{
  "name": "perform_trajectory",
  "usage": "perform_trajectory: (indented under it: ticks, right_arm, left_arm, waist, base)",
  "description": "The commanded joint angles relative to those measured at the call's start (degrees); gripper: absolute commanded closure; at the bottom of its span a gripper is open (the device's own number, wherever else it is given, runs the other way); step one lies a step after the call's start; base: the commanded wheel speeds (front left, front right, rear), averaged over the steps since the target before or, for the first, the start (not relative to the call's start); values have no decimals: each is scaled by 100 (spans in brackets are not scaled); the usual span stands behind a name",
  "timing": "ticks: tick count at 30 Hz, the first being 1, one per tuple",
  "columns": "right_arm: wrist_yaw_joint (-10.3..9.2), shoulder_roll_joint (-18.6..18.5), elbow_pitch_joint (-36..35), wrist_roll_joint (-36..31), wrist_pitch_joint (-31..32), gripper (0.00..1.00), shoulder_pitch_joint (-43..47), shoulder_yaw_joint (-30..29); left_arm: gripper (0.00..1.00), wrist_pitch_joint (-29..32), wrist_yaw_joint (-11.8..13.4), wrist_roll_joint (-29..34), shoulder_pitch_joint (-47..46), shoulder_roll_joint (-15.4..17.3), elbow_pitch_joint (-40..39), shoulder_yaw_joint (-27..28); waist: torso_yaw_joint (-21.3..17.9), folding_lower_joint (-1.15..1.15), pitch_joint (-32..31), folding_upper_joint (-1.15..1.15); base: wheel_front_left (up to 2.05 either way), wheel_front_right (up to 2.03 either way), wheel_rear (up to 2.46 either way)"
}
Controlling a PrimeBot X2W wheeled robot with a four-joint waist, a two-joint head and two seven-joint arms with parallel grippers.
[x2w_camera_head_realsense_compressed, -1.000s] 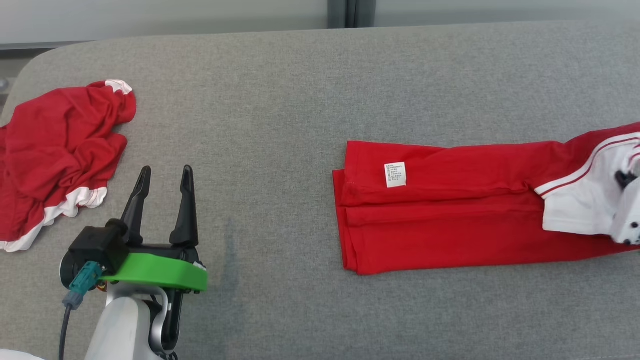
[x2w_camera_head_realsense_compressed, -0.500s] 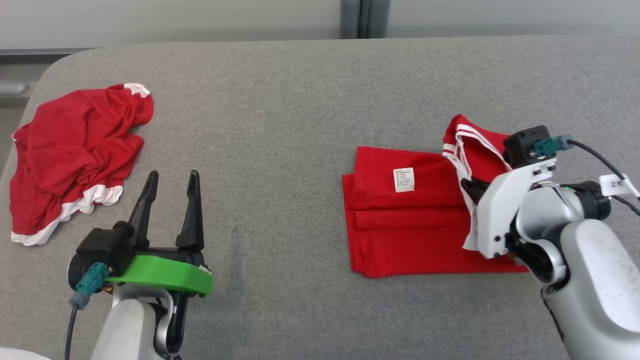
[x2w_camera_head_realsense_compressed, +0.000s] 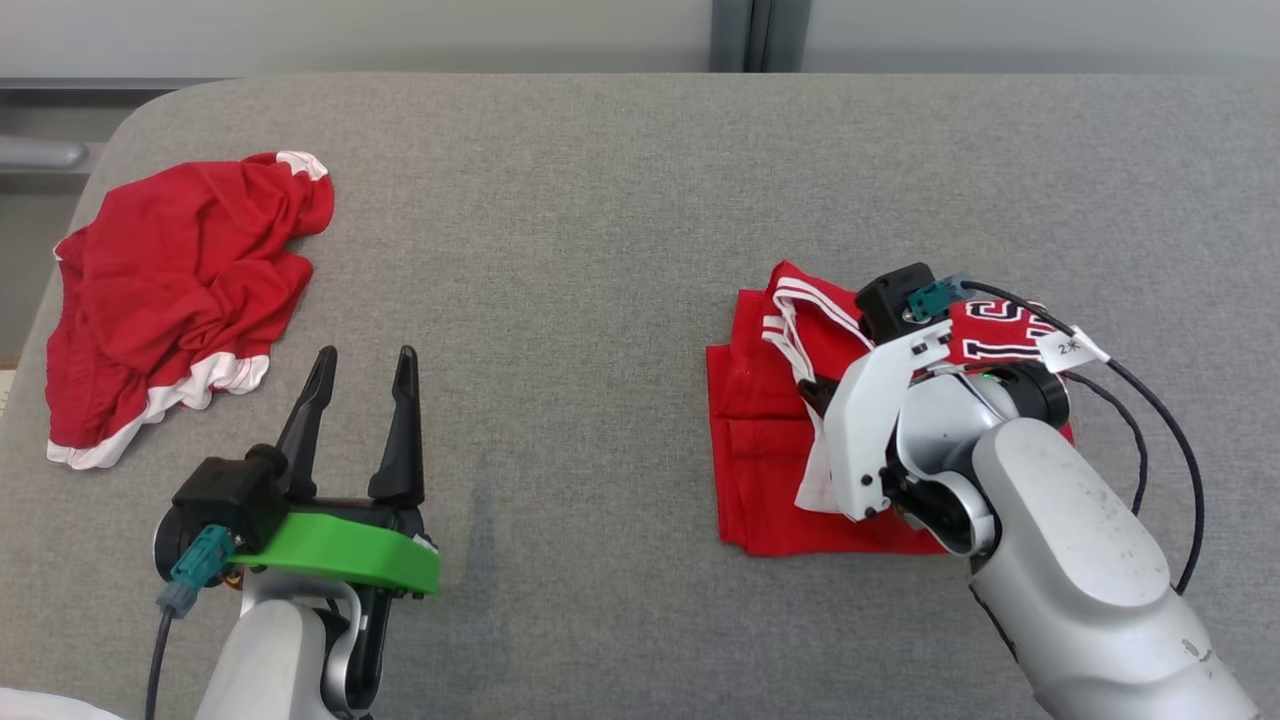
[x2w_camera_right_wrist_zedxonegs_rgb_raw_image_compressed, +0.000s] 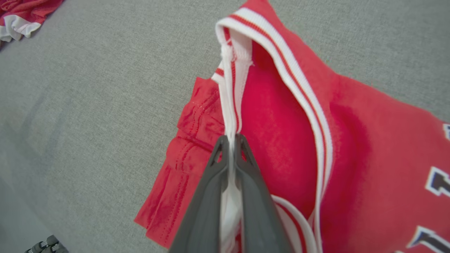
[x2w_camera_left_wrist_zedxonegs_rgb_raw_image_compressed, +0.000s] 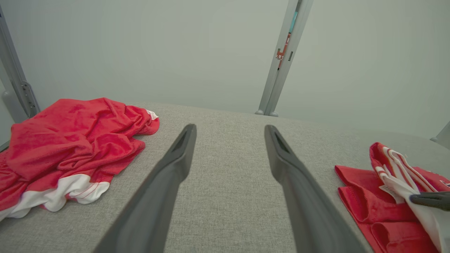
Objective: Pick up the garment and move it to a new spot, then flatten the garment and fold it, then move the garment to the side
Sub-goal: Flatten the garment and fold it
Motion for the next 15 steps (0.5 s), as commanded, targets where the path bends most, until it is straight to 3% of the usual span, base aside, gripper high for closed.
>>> perform_trajectory:
  ticks: [1, 11, 12, 13, 15]
  right_arm:
    - [-1, 29, 99, 40, -66, 100, -106, 43]
    - [-1, 168, 740, 244, -385, 100, -419, 337]
    - [-1, 191, 790, 286, -418, 39, -434, 349]
    - [-1, 210, 827, 334, -434, 0, -442, 360]
    - [-1, 259, 834, 490, -515, 0, -474, 361]
  left_arm:
    - [0, -15, -9, 14, -53, 1, 4, -4]
    - [0, -15, -9, 32, -162, -31, 12, -28]
    - [0, -15, -9, 35, -166, -32, 13, -26]
    - [0, -15, -9, 37, -167, -34, 13, -24]
    - [0, -15, -9, 38, -168, -42, 18, -24]
  waist:
    - [9, 0, 24, 0]
    - [-2, 0, 125, 0]
    - [-5, 0, 129, 0]
    - [-7, 0, 130, 0]
    - [-12, 0, 129, 0]
  base:
    - [0, 0, 0]
    - [0, 0, 0]
    - [0, 0, 0]
    - [0, 0, 0]
    - [0, 0, 0]
